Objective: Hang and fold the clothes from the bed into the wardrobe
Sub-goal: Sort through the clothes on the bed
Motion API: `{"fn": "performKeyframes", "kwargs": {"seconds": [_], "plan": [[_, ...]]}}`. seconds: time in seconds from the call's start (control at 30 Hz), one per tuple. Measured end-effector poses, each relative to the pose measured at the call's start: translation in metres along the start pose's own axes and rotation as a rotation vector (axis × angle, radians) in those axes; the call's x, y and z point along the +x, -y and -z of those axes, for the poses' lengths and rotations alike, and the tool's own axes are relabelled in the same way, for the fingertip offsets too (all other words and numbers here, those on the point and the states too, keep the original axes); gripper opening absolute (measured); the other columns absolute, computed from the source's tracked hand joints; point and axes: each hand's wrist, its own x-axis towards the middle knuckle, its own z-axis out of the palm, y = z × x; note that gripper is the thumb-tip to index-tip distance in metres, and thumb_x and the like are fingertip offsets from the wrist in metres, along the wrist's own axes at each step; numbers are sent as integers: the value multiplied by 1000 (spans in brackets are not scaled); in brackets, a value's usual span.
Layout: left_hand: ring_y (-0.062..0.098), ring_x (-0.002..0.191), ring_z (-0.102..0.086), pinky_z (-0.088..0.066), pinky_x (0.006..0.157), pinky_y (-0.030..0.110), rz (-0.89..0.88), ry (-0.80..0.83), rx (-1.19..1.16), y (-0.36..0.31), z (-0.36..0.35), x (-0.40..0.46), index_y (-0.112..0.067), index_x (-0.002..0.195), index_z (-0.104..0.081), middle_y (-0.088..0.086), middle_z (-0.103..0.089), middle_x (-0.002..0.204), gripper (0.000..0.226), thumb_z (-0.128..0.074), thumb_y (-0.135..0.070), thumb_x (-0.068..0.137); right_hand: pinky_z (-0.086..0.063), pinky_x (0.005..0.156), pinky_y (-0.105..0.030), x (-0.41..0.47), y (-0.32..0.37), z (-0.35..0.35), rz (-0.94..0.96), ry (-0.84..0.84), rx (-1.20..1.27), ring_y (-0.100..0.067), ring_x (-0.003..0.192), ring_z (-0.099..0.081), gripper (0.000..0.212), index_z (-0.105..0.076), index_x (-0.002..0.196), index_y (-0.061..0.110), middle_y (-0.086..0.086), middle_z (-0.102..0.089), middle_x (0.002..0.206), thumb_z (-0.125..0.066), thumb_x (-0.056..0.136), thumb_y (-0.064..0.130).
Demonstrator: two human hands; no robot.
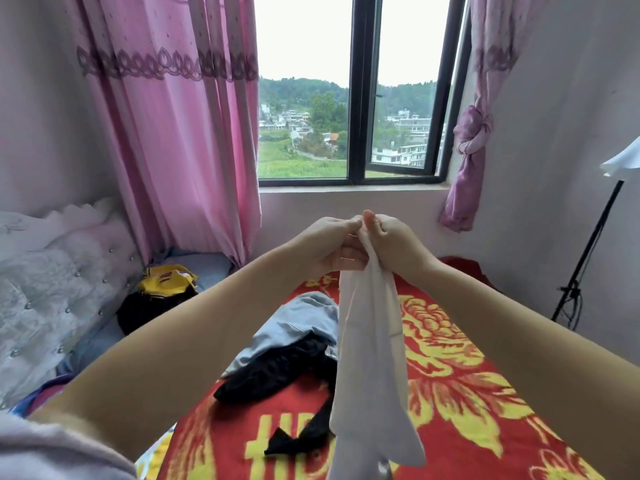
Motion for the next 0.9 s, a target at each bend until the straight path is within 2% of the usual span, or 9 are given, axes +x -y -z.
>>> {"fn": "performKeyframes", "kwargs": {"seconds": [0.1, 0.23, 0.3, 0.4, 0.47, 0.53, 0.67, 0.77, 0.9], "plan": [[16, 62, -68, -60, 65, 27, -19, 52, 42, -2, 7, -4, 0, 96, -64, 11, -67, 76, 17, -50, -8, 97, -46, 87, -39, -4, -1, 1, -37, 131, 61, -24, 92, -57, 44, -58, 102, 0, -12, -63, 100, -40, 101, 40], [16, 64, -64, -56, 66, 24, -243, -130, 331, 9, 6, -4, -6, 92, -62, 11, -64, 80, 24, -43, 9, 88, -43, 76, -36, -7, -2, -3, 10, 134, 159, -21, 82, -50, 18, -54, 99, -6, -13, -55, 89, -49, 99, 12], [24, 87, -60, -49, 81, 30, -531, -289, 742, 20, 3, -4, -6, 110, -56, 12, -61, 95, 27, -56, 3, 85, -41, 70, -34, -5, 2, 0, 48, 73, 226, -17, 75, -49, 13, -56, 92, 0, -10, -54, 81, -49, 98, 8], [28, 124, -42, -31, 109, 40, -754, -337, 1125, 17, 15, -1, -10, 144, -32, 14, -46, 130, 68, -65, -11, 84, -38, 63, -26, -2, 7, 10, 104, 96, 240, -12, 66, -46, 17, -58, 82, 8, -3, -52, 72, -51, 97, 7], [24, 120, -46, -26, 114, 39, -646, -84, 1077, 2, 26, -2, -16, 141, -30, 11, -51, 124, 68, -68, -12, 85, -42, 64, -23, -4, 10, 13, 138, 142, 237, -9, 67, -51, 18, -63, 82, 15, 2, -58, 74, -53, 95, 7], [10, 97, -56, -41, 98, 26, -476, 100, 1000, -11, 37, -2, -11, 127, -46, 4, -57, 106, 48, -70, -12, 85, -45, 65, -17, -6, 11, 11, 155, 142, 251, -2, 68, -56, 15, -66, 89, 19, 7, -63, 77, -57, 93, 7], [-12, 60, -56, -42, 59, 5, -351, 96, 968, -20, 51, 5, -23, 85, -69, -17, -63, 69, 3, -71, -20, 86, -49, 72, -22, -10, 6, 5, 106, 103, 410, -8, 79, -61, 14, -63, 105, 15, -3, -66, 92, -62, 91, 11], [-4, 59, -63, -46, 52, 10, -232, 64, 910, -28, 57, 8, -27, 74, -69, -18, -67, 64, 11, -70, -32, 85, -55, 77, -34, -17, -7, 2, -82, 322, 547, -21, 90, -65, 41, -50, 117, 7, -16, -63, 108, -67, 85, 25], [13, 70, -70, -55, 60, 24, -132, 53, 782, -39, 69, 7, -16, 85, -72, -3, -72, 76, 23, -75, -37, 77, -54, 89, -35, -38, -29, -18, -157, 526, 458, -22, 106, -63, 49, -42, 131, 2, -17, -61, 122, -65, 88, 12]]}}
